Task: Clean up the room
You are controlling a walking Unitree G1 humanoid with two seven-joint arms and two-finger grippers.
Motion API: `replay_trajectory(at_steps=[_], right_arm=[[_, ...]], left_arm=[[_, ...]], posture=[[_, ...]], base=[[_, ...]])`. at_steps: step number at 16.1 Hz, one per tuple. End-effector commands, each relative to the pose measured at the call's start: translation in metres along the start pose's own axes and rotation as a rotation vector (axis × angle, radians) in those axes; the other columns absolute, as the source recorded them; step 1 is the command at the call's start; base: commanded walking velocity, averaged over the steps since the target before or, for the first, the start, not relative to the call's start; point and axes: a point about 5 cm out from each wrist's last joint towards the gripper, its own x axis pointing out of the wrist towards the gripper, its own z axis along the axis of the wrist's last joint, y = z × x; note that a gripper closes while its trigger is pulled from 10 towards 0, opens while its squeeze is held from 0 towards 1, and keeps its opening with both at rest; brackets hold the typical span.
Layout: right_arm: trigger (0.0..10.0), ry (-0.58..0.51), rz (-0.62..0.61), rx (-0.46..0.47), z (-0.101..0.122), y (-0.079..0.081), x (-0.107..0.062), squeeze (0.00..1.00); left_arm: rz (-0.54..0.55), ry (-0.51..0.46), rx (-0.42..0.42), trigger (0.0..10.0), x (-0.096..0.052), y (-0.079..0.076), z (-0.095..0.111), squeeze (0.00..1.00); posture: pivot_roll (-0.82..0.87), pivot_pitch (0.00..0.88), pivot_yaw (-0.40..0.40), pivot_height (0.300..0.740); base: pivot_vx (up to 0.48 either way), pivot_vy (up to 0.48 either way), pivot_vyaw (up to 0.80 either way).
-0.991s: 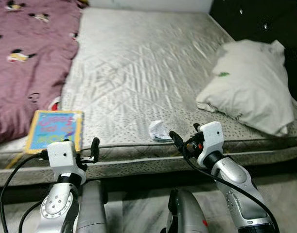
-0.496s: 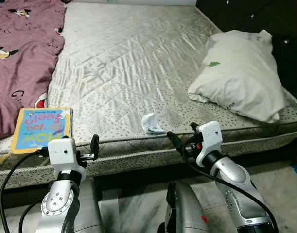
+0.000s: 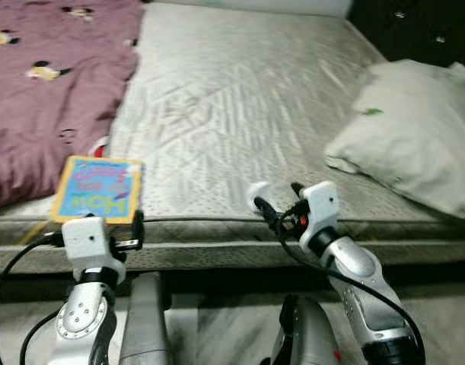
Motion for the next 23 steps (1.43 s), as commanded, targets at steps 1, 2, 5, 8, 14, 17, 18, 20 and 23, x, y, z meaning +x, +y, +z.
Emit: replay_trajectory(at_steps=[1,2,5,8,14,17,18,20,23], right_arm=[[10.0,0.024,-0.026,0.018,-0.005,-0.006,-0.001,0.0],[10.0,0.02,-0.025,0.033,-0.007,-0.005,-0.002,0.0],[10.0,0.007,0.0,0.032,-0.006,0.002,-0.002,0.0],[10.0,0.022,0.056,-0.004,-0.006,0.011,0.006,0.0],[10.0,0.073,0.067,-0.068,-0.016,0.02,0.021,0.0],[10.0,0.018,0.025,-0.09,-0.009,0.021,0.034,0.0],[10.0,-0.022,-0.007,-0.095,0.0,0.02,0.043,0.0],[10.0,-0.044,-0.029,-0.097,0.006,0.021,0.053,0.0],[10.0,-0.062,-0.004,-0.157,0.012,0.03,0.07,0.0]], left_arm=[[-0.005,0.001,0.012,10.0,-0.004,-0.002,0.0,0.0],[-0.005,0.014,0.02,10.0,-0.006,-0.001,-0.003,0.0],[0.008,-0.005,0.006,10.0,0.001,-0.001,0.001,0.0],[0.023,-0.018,-0.007,10.0,0.007,-0.001,0.004,0.0],[0.037,-0.015,-0.014,10.0,0.001,0.001,0.009,0.0],[0.053,-0.014,-0.002,10.0,-0.006,0.004,0.011,0.0],[-0.001,-0.04,0.077,10.0,-0.011,-0.002,0.017,0.0],[-0.036,-0.043,0.102,10.0,-0.02,-0.009,0.021,0.0],[-0.066,-0.001,0.114,10.0,-0.036,-0.01,0.02,0.0]], posture=[[0.02,0.093,-0.111,0.519],[0.02,0.083,-0.108,0.519],[0.01,0.065,-0.124,0.489],[0.0,0.119,-0.148,0.474],[0.05,0.152,-0.14,0.474],[0.08,0.178,-0.139,0.474],[0.12,0.203,-0.135,0.474],[0.14,0.221,-0.128,0.474],[0.18,0.258,-0.101,0.474]], base=[[0.0,0.0,0.0],[0.0,0.0,0.0],[0.0,0.0,0.0],[0.0,0.0,0.0],[0.0,0.0,0.0],[0.0,0.0,0.0],[0.0,0.0,0.0],[0.0,0.0,0.0],[0.0,0.0,0.0]])
